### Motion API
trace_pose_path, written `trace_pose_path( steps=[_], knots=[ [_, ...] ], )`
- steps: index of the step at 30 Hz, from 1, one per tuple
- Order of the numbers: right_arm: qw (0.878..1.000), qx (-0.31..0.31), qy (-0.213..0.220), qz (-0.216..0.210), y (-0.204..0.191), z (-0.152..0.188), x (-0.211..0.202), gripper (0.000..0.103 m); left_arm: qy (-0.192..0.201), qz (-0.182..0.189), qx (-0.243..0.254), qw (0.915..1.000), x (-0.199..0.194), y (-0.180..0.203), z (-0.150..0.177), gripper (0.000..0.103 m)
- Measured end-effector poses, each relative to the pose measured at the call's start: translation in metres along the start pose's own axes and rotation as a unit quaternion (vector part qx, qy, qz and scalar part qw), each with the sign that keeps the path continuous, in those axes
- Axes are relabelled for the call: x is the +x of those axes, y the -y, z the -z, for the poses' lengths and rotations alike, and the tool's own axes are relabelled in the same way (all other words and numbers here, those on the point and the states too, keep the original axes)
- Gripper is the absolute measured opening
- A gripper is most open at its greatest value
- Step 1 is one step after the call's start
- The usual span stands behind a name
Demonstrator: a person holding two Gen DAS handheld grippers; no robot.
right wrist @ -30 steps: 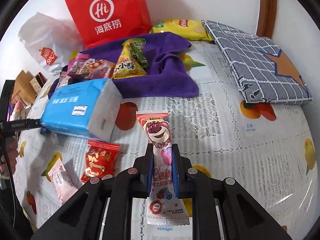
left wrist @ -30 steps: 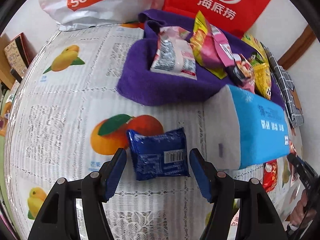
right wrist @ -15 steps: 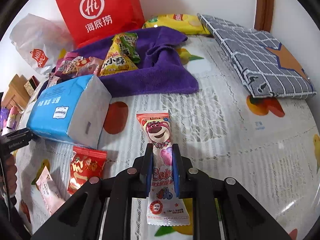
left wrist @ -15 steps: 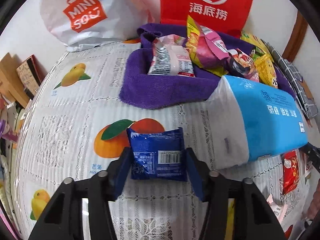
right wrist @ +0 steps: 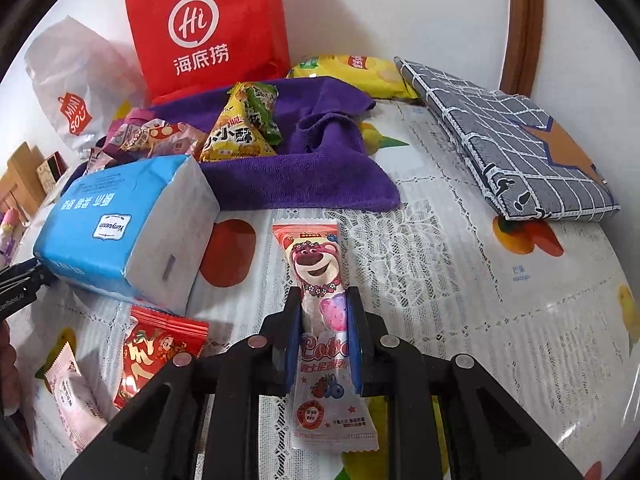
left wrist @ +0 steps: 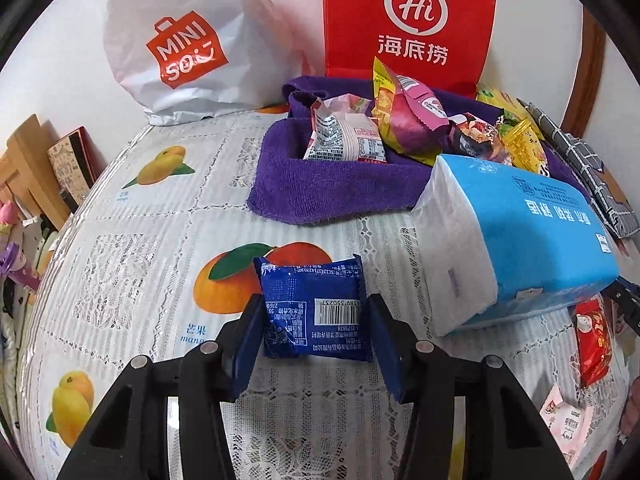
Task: Organize snacks
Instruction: 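Grasp the dark blue packet on the bed with the left tool, then carry the pink packet with the right tool while the left tool carries the blue packet toward the towel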
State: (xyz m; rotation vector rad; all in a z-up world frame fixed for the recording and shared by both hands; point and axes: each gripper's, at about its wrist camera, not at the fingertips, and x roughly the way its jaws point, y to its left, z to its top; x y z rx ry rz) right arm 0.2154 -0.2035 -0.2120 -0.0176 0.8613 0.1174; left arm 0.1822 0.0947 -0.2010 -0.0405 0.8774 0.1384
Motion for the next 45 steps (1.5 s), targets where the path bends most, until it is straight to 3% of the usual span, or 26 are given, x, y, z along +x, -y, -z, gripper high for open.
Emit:
trace_pose_path(
  steps=[15, 22, 27, 35, 45],
  knots=[
    [1.000, 0.009, 0.000, -0.014, 0.005, 0.000, 0.001, 0.022, -0.001, 0.007, -0.009, 0.9999, 0.000, -0.001, 0.000, 0.052],
    [1.000, -0.007, -0.001, -0.018, -0.002, 0.000, 0.001, 0.035, -0.002, 0.008, -0.008, 0.9999, 0.001, -0.001, 0.000, 0.053],
    [1.000, -0.013, -0.002, -0.017, -0.004, 0.000, 0.001, 0.036, -0.001, 0.011, -0.009, 0.9999, 0.000, -0.001, 0.000, 0.051],
    [1.000, -0.002, 0.002, -0.002, 0.001, 0.000, -0.001, 0.018, -0.005, 0.014, -0.005, 0.9999, -0.004, -0.002, -0.001, 0.044],
    [1.000, -0.016, 0.024, -0.010, -0.008, 0.001, -0.031, 0.016, 0.006, 0.039, -0.015, 0.9991, -0.035, -0.006, 0.000, 0.039]
  ],
)
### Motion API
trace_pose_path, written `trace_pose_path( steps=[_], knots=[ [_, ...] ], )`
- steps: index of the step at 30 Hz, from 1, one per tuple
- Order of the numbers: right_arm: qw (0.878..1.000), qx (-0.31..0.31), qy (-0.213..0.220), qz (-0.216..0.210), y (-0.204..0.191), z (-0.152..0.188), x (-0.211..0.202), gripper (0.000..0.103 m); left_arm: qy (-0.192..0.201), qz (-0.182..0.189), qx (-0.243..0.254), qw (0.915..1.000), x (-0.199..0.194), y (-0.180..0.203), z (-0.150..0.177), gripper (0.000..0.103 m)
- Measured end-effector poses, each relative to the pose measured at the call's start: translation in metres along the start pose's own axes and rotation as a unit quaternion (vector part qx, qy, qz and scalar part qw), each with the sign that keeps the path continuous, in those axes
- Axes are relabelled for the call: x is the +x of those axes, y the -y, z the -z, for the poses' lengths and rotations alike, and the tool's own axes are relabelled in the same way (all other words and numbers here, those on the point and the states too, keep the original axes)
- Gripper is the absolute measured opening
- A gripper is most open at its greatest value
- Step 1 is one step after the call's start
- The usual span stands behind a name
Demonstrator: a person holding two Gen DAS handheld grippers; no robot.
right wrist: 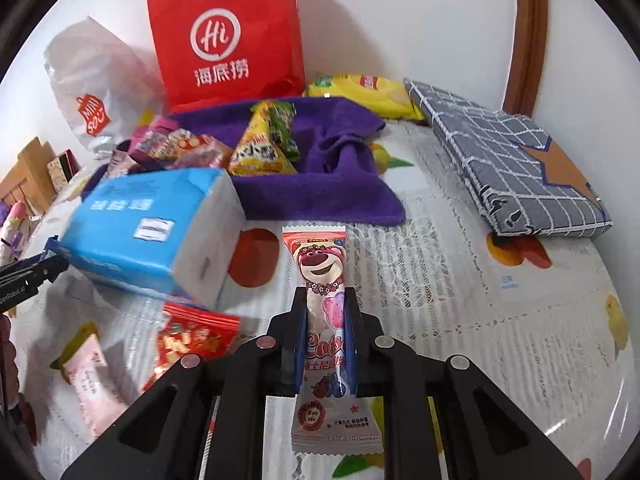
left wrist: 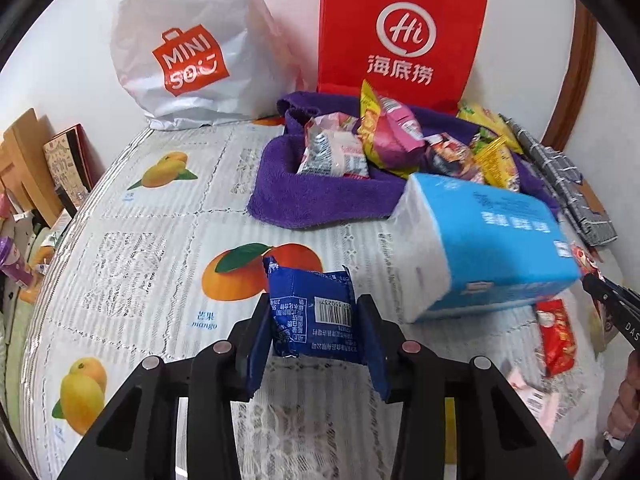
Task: Organize snacks
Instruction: 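Carry the pink packet with the right tool while the left tool carries the blue packet toward the towel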
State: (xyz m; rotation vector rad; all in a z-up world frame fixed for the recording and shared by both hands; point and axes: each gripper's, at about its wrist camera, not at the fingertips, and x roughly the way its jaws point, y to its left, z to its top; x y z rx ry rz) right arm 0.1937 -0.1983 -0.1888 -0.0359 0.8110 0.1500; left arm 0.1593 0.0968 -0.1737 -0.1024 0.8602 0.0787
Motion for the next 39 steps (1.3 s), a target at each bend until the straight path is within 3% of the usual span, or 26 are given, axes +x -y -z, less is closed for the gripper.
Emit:
trace_pose_path(
  steps=[18, 24, 39],
  knots=[
    [0.998, 0.011, 0.064, -0.021, -0.006, -0.009, -0.087, 0.016, 0.022, 0.021, 0.002, 0.9995, -0.081, 0.021, -0.002, 0.038],
    [0.996, 0.012, 0.084, -0.026, -0.007, -0.015, -0.115, 0.016, 0.029, 0.046, 0.003, 0.9985, -0.108, 0.035, -0.008, 0.038],
    [0.992, 0.020, 0.115, -0.040, -0.005, -0.037, -0.157, 0.016, 0.040, 0.063, 0.013, 0.9971, -0.139, 0.060, -0.036, 0.038]
  ],
)
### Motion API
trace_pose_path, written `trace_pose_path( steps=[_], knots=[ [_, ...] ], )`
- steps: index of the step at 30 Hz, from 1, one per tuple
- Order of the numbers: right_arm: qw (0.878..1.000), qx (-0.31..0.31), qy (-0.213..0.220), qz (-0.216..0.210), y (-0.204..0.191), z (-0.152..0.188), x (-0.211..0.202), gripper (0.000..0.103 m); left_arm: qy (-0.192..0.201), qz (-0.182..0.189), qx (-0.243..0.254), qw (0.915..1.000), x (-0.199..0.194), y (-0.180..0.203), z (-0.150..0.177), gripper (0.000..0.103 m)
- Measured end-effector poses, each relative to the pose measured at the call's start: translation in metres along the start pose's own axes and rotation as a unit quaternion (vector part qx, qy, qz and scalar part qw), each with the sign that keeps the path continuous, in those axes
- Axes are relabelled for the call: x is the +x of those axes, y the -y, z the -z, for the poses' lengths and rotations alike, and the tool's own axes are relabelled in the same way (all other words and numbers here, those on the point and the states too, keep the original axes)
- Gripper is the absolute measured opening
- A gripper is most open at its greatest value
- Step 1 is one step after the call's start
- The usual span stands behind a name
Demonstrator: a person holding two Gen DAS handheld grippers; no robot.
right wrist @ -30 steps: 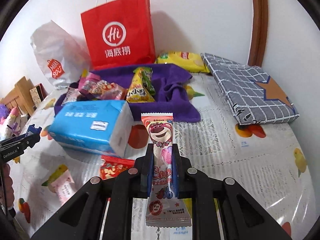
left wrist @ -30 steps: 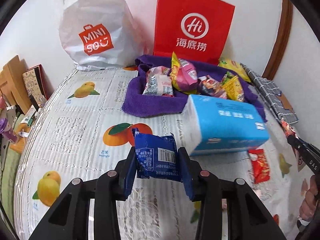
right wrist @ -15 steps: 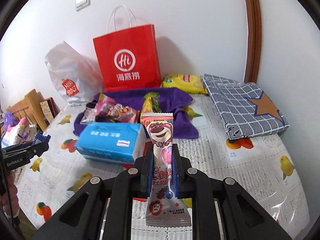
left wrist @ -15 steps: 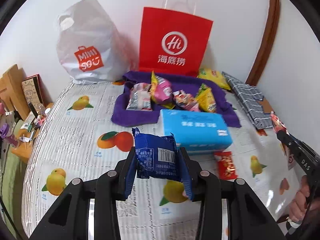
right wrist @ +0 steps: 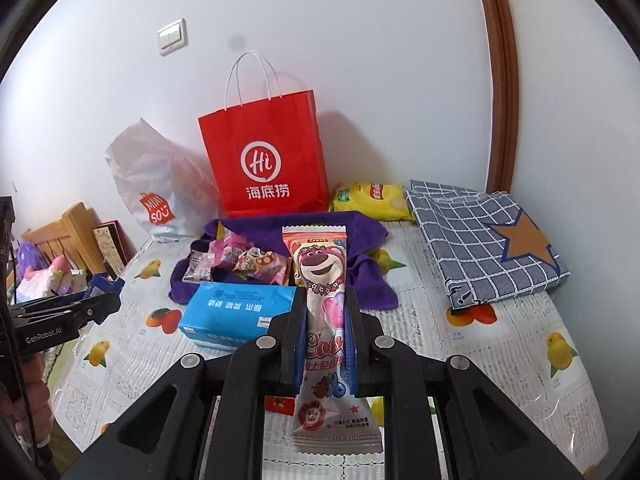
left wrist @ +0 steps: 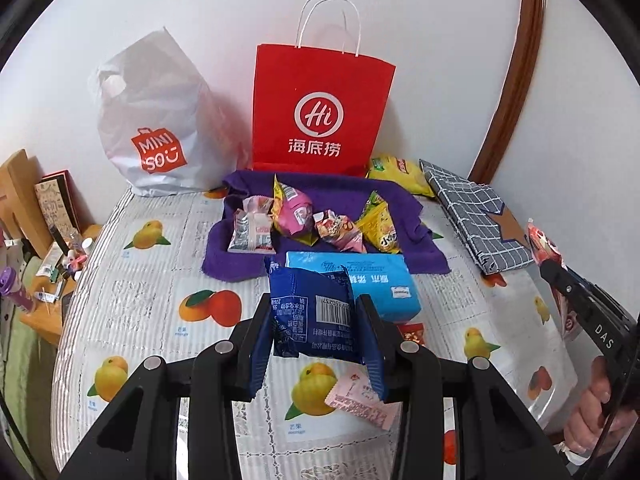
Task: Organize snacks
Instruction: 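Carry the pink packet with the right tool while the left tool carries the blue packet toward the towel, then lower the pink packet with the right tool while the left tool lowers the blue packet onto the towel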
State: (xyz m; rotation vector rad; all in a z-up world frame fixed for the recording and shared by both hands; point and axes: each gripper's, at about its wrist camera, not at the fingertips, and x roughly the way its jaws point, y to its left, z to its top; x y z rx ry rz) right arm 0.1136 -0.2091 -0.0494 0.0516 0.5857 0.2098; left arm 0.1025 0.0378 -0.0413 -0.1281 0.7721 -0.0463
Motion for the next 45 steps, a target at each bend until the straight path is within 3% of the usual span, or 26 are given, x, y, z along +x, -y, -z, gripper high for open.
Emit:
trace_pose_path(
  steps=[18, 45],
  knots=[
    [1.000, -0.001, -0.002, -0.002, -0.005, -0.030, 0.006, 0.016, 0.010, 0.001, 0.011, 0.9999, -0.002, 0.006, -0.028, 0.038],
    [1.000, -0.016, 0.007, -0.008, -0.021, -0.073, 0.039, 0.016, 0.012, -0.007, 0.019, 0.9997, 0.024, 0.002, -0.068, 0.038]
  ],
)
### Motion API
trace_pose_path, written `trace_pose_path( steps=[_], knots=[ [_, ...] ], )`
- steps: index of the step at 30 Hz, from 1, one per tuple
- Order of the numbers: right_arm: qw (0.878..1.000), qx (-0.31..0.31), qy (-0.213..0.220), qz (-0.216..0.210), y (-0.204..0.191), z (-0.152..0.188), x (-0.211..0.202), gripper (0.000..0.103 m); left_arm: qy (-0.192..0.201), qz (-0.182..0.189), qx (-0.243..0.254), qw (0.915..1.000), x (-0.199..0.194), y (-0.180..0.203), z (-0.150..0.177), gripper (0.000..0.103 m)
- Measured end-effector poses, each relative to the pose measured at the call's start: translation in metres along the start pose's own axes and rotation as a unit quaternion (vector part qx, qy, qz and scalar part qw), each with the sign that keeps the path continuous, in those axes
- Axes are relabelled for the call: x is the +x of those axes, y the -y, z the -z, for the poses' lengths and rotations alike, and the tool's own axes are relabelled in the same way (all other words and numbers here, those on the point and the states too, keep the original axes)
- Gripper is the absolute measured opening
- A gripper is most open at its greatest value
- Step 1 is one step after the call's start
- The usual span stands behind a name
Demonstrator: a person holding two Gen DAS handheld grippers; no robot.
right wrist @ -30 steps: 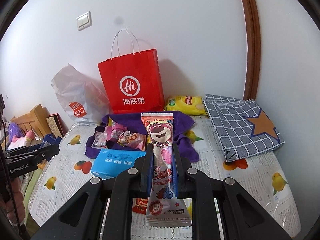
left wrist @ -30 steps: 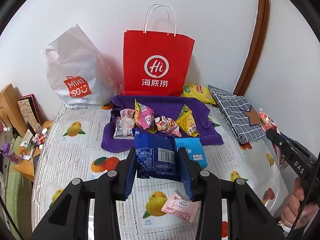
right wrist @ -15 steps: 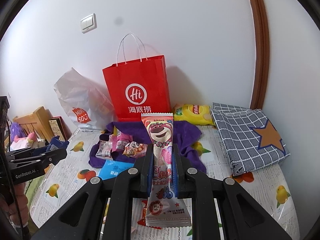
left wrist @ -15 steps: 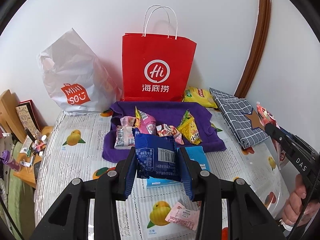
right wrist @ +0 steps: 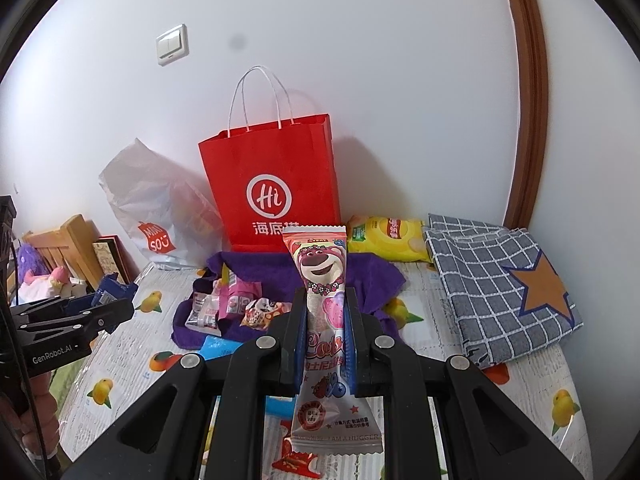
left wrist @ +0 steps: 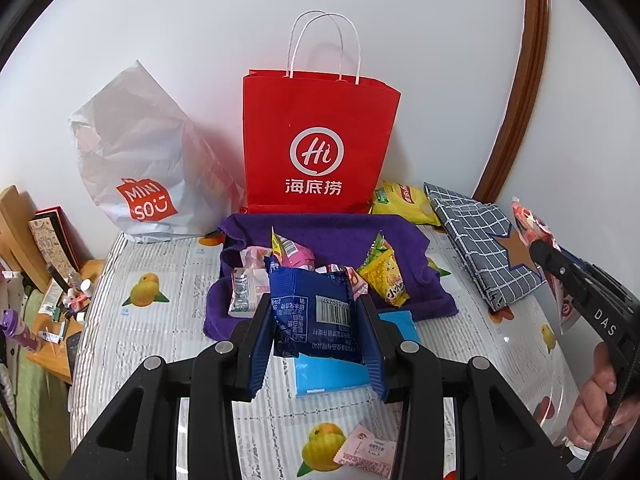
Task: Organize snacks
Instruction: 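Lower the pink packet with the right tool while the left tool lowers the blue packet onto the towel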
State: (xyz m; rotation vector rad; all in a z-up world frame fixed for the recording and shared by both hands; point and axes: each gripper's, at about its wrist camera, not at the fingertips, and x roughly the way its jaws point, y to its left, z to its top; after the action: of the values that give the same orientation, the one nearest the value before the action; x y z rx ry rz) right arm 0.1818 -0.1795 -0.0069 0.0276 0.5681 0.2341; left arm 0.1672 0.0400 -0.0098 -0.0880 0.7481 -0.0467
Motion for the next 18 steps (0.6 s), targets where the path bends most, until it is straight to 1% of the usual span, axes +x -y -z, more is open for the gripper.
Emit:
trace_pose_path(
  steps=[11, 18],
  knots=[
    [1.000, 0.000, -0.004, -0.008, -0.002, -0.018, 0.024, 0.016, -0.001, -0.002, -0.003, 1.0000, 0.024, -0.005, -0.019, 0.038],
    [1.000, 0.006, -0.009, -0.006, 0.007, -0.027, 0.047, 0.016, -0.007, -0.012, -0.011, 0.9998, 0.045, -0.019, -0.030, 0.038]
  ],
)
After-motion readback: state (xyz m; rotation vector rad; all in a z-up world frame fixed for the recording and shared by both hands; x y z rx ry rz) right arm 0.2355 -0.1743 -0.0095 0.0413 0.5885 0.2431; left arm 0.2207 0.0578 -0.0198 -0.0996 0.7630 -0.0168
